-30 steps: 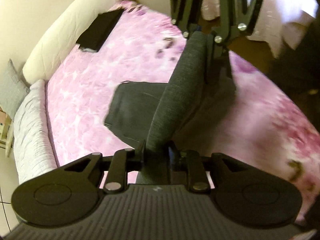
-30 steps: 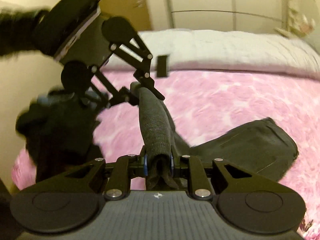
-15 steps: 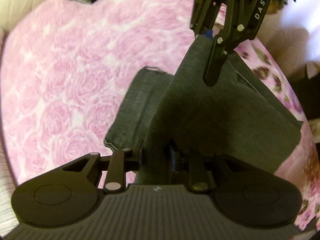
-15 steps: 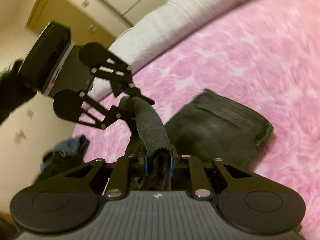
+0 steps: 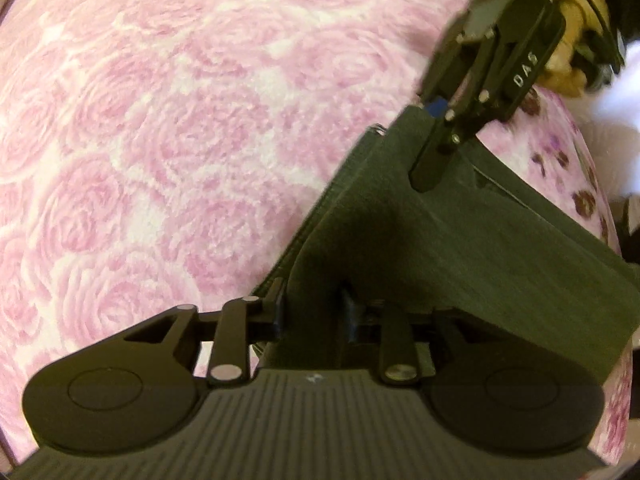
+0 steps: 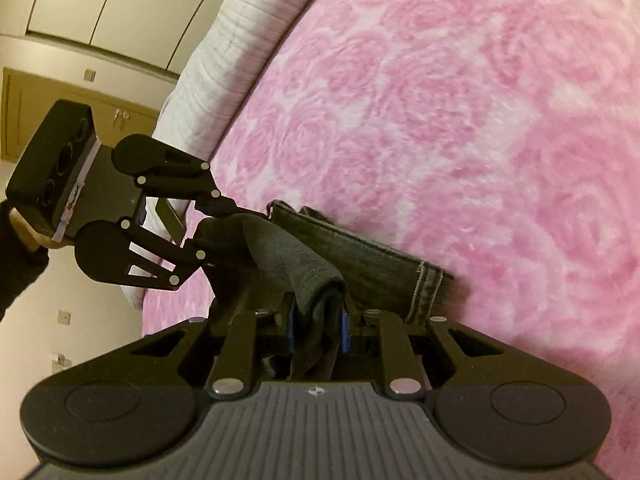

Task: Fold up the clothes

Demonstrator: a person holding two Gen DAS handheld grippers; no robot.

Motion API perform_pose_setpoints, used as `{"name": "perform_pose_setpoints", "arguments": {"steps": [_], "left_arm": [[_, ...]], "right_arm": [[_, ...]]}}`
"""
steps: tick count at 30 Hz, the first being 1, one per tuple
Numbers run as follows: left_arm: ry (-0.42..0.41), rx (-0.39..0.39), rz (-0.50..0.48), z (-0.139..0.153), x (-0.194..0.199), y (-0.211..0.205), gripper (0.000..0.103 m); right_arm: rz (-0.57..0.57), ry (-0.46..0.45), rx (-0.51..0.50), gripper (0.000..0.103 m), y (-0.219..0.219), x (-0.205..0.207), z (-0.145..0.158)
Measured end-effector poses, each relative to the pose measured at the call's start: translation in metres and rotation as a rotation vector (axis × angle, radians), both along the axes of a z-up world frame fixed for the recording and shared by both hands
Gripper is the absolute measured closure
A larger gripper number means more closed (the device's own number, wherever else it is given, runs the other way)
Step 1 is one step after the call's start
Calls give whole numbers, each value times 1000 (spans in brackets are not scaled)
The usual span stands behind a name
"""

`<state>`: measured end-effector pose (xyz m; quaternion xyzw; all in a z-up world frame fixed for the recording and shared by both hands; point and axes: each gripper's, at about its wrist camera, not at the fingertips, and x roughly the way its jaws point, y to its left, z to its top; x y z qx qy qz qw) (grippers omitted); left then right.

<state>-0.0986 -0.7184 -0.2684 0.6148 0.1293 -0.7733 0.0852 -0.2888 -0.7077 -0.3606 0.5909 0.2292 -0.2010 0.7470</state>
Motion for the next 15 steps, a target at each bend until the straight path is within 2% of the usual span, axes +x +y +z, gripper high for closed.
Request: {"name": "perform_pose_setpoints", "arguments": {"steps": [2,5,8,11,12,13,15], "left_arm": [[24,10,91,-1,10,-9,58],[66,19,223,1,27,-19,57],[105,-27,299,15,44,-16,57],[147,-83,363,33,55,-2,60],[162,-88,375,36,57,5,60],[176,-93,386,40,58,11,60],[206,-103,409,47,61,24,60]], "right_arm": [[-32,-7,24,83,1,-5,-6],[-78,-9,43,83,4,-8,-8],[-123,-9,57,82,7,-10,-7],[-198,7,56,72,12,-18,0],[-229,15,54,61,14,-22,3],[-264,25,50,58,17,-27,6],[-319,43,27,58,26,-35,17]]}}
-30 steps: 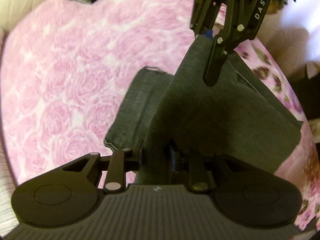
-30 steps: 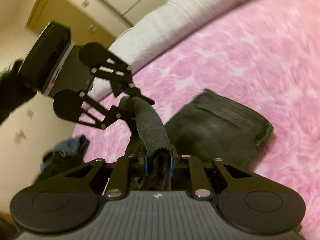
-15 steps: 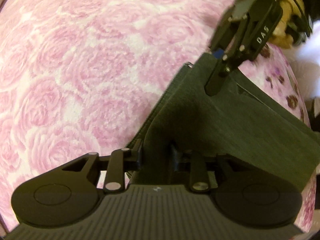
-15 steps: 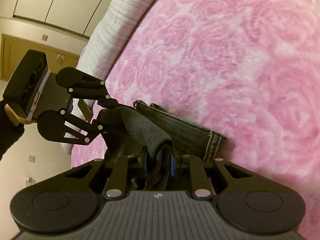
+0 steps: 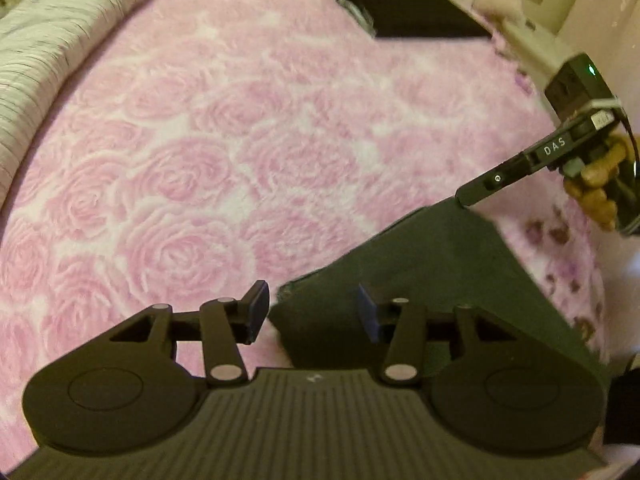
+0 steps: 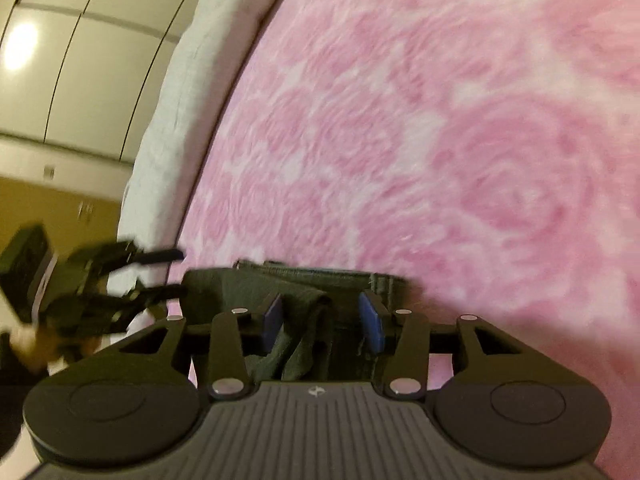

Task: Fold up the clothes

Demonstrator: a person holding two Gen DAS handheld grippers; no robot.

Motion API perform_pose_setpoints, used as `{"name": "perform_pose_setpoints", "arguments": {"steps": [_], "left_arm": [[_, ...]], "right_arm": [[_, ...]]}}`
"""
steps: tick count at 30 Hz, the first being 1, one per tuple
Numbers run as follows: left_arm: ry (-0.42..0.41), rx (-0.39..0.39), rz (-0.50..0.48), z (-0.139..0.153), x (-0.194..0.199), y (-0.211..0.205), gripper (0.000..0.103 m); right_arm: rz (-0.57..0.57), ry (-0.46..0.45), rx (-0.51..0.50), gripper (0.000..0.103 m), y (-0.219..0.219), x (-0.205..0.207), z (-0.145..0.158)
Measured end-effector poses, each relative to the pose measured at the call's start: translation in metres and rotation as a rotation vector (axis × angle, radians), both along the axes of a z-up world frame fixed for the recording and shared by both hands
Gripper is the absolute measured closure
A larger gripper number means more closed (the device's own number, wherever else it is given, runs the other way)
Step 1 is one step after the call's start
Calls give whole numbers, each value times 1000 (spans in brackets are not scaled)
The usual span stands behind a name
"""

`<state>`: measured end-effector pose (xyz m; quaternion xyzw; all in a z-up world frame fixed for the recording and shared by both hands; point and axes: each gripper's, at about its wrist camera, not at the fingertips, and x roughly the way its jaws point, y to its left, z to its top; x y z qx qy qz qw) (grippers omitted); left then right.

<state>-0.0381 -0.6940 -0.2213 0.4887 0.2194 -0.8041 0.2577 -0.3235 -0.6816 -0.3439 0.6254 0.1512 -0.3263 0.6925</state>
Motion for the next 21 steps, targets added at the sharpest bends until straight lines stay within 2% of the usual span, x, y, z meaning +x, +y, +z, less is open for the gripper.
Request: {"name": "perform_pose_setpoints", "arguments": {"steps": [3,5,8,11,14,16,20,21], "left_arm": [[21,-13,12,3,1,18,60],[-3,-11,-7,-11,-7,20,60],[-46,-11,12,-39,-14,8,61],[-92,-16,22,-67,-22,-5,58],[-88,-25,32,-77,-26,-10,55],[-83,-36,38,-71,-23,-8,56],[-49,-77,54,-37,-9,15,58],[-31,-78,45,-28,-6,25,58]], "right_arm": [[-47,49,-87,58,25,-9,26],[-50,101,-171,58,51,-10,50],[11,123,-258,58,90,-2,79],[185,122,-343,58,133,26,103],[416,110,-427,59,176,68,116],[474,80,-430,59,198,80,116],[436,49,-346,56,213,61,99],[429,44,-324,53,213,54,93]]}}
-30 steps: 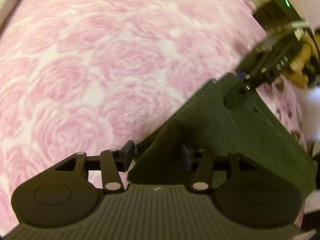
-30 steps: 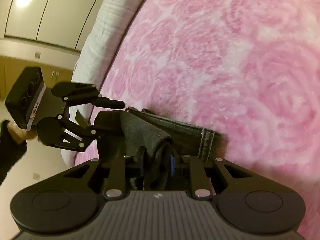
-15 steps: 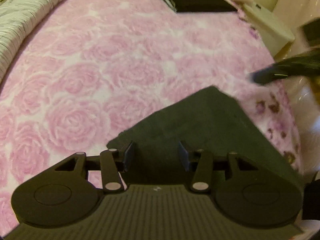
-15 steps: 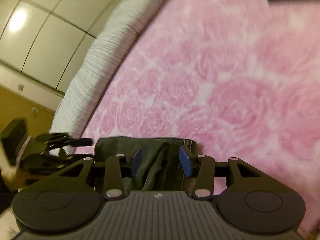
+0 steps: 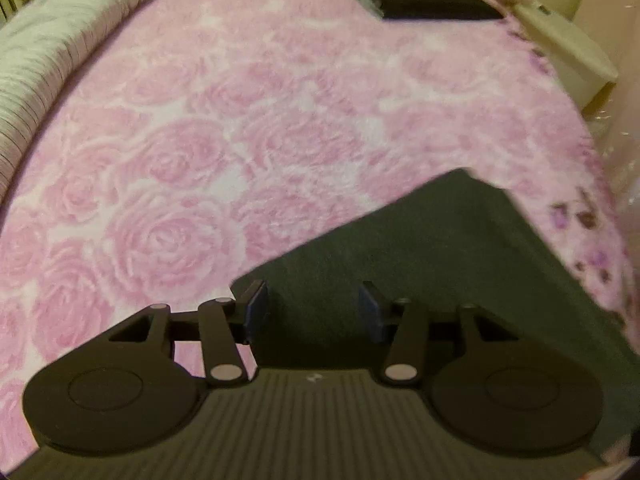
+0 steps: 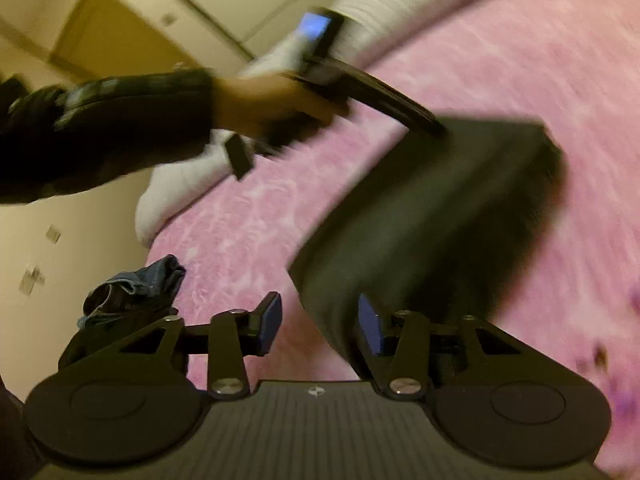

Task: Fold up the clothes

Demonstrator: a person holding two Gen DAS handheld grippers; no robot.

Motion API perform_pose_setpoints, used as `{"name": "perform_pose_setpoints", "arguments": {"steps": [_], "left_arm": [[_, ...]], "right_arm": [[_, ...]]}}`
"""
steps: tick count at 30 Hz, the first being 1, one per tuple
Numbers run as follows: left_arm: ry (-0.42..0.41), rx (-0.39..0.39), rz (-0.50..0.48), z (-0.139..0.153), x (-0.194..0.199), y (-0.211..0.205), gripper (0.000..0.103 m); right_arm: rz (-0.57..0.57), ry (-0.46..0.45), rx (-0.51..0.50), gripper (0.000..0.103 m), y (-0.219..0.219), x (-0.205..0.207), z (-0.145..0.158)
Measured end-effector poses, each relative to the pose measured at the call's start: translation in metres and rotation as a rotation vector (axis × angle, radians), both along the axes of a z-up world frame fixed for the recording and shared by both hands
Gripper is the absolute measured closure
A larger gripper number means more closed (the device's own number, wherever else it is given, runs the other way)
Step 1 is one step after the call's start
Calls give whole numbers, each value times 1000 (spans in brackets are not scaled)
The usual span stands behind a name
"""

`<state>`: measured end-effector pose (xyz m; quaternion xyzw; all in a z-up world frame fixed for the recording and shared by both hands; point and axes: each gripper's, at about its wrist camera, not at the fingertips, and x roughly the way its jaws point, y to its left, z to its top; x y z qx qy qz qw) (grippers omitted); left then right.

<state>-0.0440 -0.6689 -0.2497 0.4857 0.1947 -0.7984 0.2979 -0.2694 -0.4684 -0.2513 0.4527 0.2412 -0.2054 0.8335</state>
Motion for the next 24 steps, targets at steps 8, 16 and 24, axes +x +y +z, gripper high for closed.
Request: {"name": "perform_pose_setpoints", "arguments": {"steps": [8,16,24], "left_arm": [[137,162,-246,18,-21,101,55],[-57,149,-340,-60,-64,118,52],[-38,133,-306,-60,-56,119,52]], "right_arm": [[-20,-63,189,23,-16,-25,-64],[29,-263,469,23,-7,-4,-139],[-163,-241,549,34,11,-31,-141]]}}
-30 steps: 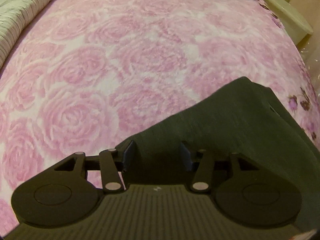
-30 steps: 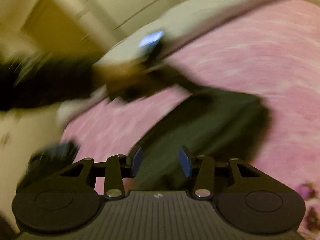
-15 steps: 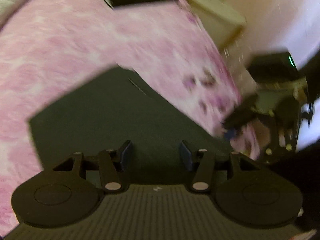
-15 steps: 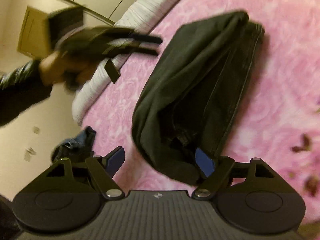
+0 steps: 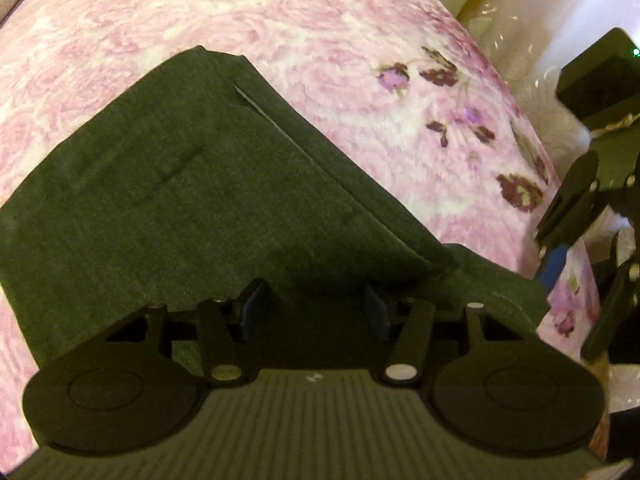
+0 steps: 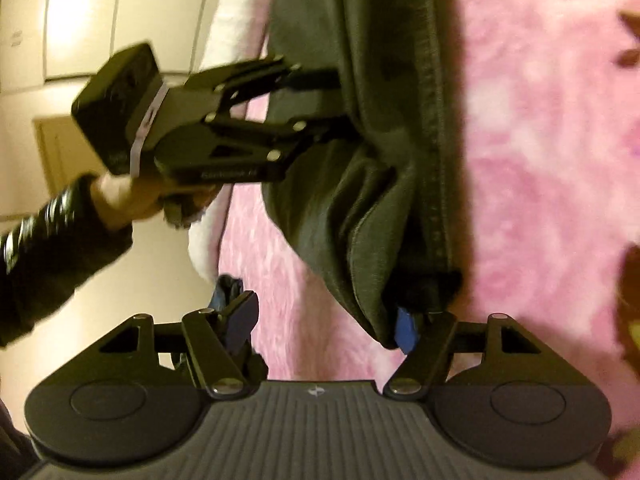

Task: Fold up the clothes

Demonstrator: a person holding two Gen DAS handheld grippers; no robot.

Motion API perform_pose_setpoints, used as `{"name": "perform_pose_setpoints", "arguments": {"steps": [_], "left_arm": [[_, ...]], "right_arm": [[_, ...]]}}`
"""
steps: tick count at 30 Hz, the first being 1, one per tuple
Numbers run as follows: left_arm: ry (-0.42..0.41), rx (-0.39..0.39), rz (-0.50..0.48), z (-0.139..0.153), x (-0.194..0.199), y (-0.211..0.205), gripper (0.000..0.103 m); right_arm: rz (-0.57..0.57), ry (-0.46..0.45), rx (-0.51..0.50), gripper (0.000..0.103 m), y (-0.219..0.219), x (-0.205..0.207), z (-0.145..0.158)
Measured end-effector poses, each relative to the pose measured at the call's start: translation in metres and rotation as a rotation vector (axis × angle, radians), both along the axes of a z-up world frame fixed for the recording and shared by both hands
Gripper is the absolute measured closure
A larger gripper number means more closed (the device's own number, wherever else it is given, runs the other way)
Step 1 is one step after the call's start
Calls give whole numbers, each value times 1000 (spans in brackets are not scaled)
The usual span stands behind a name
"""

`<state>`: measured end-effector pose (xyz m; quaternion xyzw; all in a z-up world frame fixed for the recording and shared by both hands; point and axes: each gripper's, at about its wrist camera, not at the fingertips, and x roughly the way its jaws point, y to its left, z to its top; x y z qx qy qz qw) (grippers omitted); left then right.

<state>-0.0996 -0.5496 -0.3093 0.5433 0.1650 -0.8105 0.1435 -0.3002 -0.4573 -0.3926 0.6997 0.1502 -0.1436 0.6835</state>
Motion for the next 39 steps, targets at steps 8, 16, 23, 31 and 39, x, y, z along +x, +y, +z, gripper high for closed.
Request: {"name": "perform_pose_setpoints", "arguments": {"steps": [8,16,23,31,39], "left_arm": [[98,-94,354,49,85,-14,48],[-19,-112,480,-5,126,-6,63],[18,-67,611,-12,155,-20,37],[51,-184,492,37,138,50,65],[-18,-127,437,-6,131,74,61]], "right_arm": [[25,280,-383,43,-20,-17,95],[595,540,-1076,60,-51,110,110],[703,581,-1055,66,-77,87,75],[614,514,-1025,64,-25,89,128],[758,701,-1003,68,12,106,75]]}}
